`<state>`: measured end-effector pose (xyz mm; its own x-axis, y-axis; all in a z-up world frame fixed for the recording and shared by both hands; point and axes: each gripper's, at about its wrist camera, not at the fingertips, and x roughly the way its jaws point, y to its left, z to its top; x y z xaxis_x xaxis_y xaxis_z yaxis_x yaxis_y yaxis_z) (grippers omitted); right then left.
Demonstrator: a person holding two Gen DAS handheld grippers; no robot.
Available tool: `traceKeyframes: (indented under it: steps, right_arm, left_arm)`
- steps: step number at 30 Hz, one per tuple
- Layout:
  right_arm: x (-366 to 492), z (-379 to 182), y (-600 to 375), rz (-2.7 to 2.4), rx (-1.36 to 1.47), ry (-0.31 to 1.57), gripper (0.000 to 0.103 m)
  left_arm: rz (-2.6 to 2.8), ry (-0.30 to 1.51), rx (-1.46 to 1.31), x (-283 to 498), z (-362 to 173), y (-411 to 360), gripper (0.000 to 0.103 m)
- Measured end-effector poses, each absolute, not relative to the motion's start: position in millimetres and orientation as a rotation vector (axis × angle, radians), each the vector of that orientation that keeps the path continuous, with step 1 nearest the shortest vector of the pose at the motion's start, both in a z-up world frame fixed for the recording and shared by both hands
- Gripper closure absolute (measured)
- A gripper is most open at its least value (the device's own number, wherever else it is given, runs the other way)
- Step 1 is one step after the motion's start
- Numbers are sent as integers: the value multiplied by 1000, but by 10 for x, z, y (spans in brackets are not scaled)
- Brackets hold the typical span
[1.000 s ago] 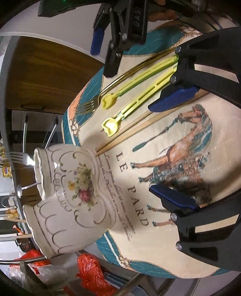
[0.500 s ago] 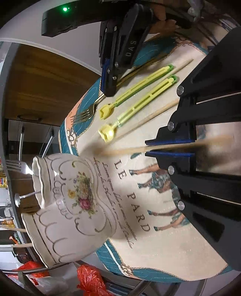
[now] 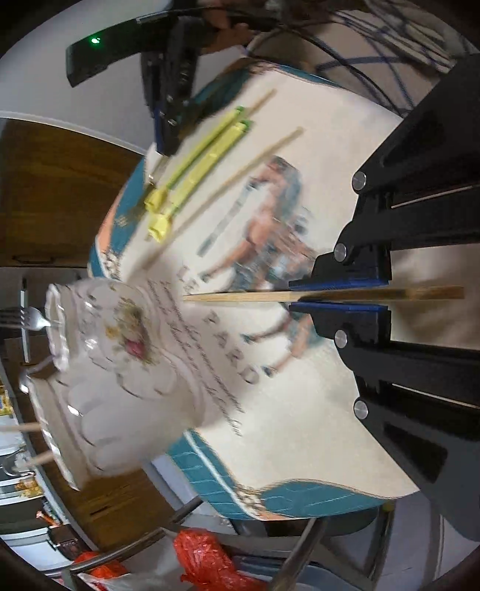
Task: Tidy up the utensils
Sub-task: 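Grasp a third chopstick with the left tool while the right tool grasps the gold fork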
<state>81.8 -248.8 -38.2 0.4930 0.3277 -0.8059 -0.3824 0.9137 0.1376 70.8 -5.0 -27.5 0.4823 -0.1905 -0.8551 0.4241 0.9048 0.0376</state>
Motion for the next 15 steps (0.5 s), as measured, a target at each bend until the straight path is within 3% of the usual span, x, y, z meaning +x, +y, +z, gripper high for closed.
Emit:
traceKeyframes:
  steps: [6,15]
  right_arm:
    - [884,-361,-2399,415,-104,957,82]
    - [1020,-398,-2336,394,-125,947,81]
  left_arm:
    - [-363,994,189,694,-265,110,96]
    - [-311,989,136,823,-310,44,95]
